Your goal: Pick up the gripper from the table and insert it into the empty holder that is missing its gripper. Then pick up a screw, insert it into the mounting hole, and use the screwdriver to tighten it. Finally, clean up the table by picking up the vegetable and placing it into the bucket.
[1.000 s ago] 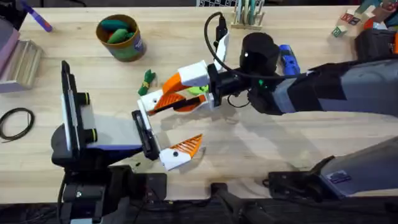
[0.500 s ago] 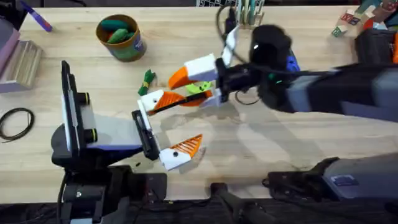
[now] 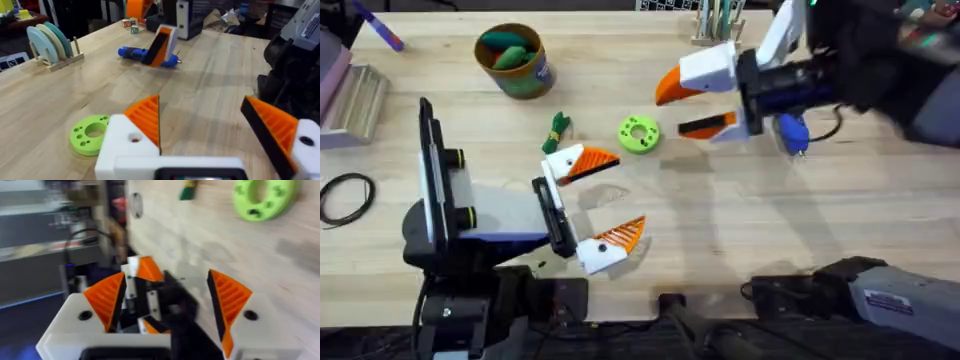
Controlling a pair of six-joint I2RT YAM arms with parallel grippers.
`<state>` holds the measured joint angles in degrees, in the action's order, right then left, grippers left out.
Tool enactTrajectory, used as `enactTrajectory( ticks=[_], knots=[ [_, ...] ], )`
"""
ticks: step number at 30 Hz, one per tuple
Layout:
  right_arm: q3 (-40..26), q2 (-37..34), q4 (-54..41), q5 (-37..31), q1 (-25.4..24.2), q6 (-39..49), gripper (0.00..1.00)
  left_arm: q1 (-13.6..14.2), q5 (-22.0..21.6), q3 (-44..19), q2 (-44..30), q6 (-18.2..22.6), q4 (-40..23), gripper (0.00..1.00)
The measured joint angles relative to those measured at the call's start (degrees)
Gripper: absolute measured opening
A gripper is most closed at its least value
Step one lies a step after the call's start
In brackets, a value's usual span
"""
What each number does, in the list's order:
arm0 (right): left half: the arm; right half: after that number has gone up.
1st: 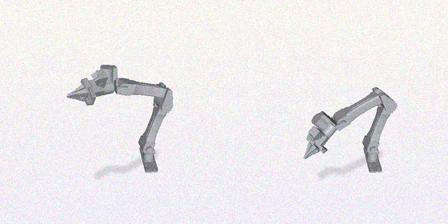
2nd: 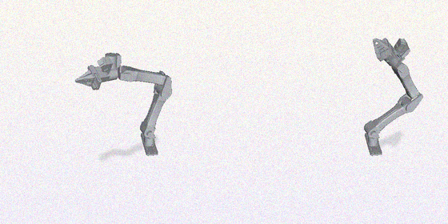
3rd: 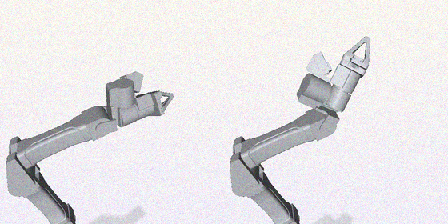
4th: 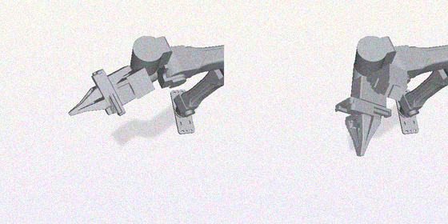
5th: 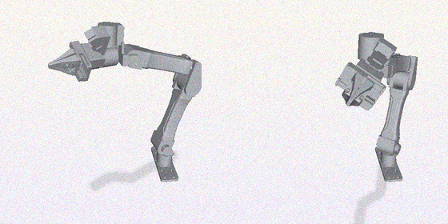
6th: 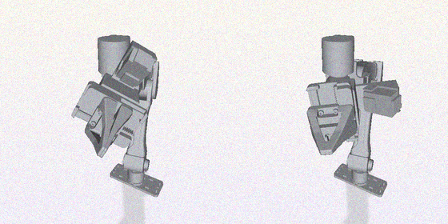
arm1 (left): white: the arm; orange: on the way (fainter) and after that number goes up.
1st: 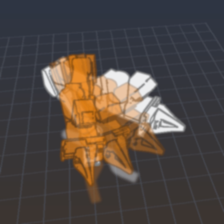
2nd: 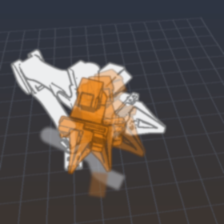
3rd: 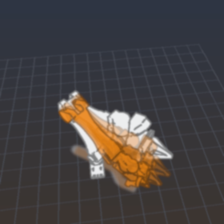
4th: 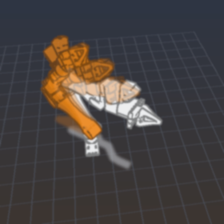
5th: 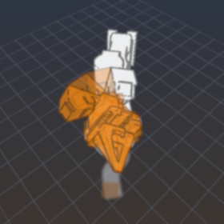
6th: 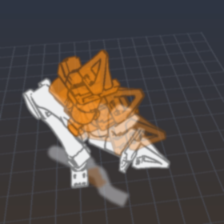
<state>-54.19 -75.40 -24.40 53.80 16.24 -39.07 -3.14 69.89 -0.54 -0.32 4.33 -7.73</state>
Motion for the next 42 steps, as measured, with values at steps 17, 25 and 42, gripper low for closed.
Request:
enactTrajectory(
  ticks=[17, 25, 42],
  knots=[
    [-25.9, -9.9, -33.5, -39.1, 8.7, 23.1, 0.912, 0.0, 0.0, 0.0, 0.0, 0.0, 0.0, 0.985],
    [-31.0, -21.0, -33.5, -46.7, 16.7, 20.7, 0.876, 0.0, 0.0, 0.0, 0.0, 0.0, 0.0, 0.985],
    [-36.0, -32.6, -31.0, -52.9, 22.2, 16.3, 0.733, 0.0, 0.0, 0.0, 0.0, 0.0, 0.0, 0.986]
  ],
)
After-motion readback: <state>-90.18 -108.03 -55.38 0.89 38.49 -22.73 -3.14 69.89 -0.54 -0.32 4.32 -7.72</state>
